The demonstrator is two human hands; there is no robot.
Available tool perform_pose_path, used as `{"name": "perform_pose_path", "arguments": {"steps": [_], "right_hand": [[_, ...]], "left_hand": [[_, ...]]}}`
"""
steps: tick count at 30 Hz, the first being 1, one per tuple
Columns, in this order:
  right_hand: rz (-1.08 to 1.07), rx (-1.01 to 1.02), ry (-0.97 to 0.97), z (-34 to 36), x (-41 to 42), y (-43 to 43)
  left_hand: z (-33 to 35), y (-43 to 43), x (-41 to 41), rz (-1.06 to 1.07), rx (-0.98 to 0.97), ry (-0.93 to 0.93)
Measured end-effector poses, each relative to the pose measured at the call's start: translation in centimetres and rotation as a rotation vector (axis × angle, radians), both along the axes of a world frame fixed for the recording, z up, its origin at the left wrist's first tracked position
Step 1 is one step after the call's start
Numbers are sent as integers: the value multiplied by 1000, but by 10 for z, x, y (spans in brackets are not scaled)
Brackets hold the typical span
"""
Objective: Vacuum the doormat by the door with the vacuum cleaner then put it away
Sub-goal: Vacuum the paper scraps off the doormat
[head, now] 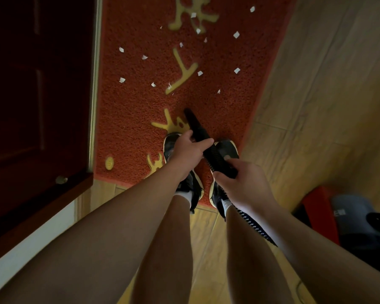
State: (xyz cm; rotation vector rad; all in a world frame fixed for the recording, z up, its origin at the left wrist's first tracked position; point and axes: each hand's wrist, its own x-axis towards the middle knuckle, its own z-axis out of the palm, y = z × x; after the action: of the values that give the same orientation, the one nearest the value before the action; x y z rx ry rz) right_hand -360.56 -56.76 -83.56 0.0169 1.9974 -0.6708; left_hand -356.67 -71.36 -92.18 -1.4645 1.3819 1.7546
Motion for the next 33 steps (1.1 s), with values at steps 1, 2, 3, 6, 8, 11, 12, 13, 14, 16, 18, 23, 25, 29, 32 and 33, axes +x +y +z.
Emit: {"name": "perform_pose_path", "arguments": {"steps": [1,2,3,6,8,11,12,13,14,16,18,23,25,29,32,33], "right_hand": [[3,3,1,0,0,2],[5,7,2,0,1,4],[2,10,4,0,1,6],[-32,12,3,1,0,11],[-50,11,-3,1,0,14],[-86,14,-10,2,-1,19],[-99,13,-14,3,-1,21],[-120,8,-21,4,-1,22],[-149,1,-29,5,-2,24],[-203,-14,-39,6,-4,27],[-238,-25,-43,7,-6,30],[-329,-32,-49,6,-9,39],[-355,-33,-51,5,-10,43],[-387,-39,-49,4,-13,47],[-393,-36,-35,1,-16,48],[-400,-34,-33,0,-17,49]], "left_hand": [[-1,2,0,-2,5,-1],[-1,3,-1,-7,10,-7],[-1,5,-2,-12,13,-9],[-2,9,-3,-30,16,-4],[-4,12,-4,-42,18,-8],[-6,16,-8,-59,20,-1],[-5,18,-10,-69,18,2],[-5,19,-13,-78,15,5],[-5,21,-15,-88,14,8],[-6,24,-20,-111,7,10],[-7,28,-26,-132,-1,5],[-7,37,-41,-166,3,9],[-7,40,-46,-174,7,7],[-7,45,-56,-186,2,17],[-10,46,-62,-199,-5,19],[-10,46,-63,-202,-2,22]]}}
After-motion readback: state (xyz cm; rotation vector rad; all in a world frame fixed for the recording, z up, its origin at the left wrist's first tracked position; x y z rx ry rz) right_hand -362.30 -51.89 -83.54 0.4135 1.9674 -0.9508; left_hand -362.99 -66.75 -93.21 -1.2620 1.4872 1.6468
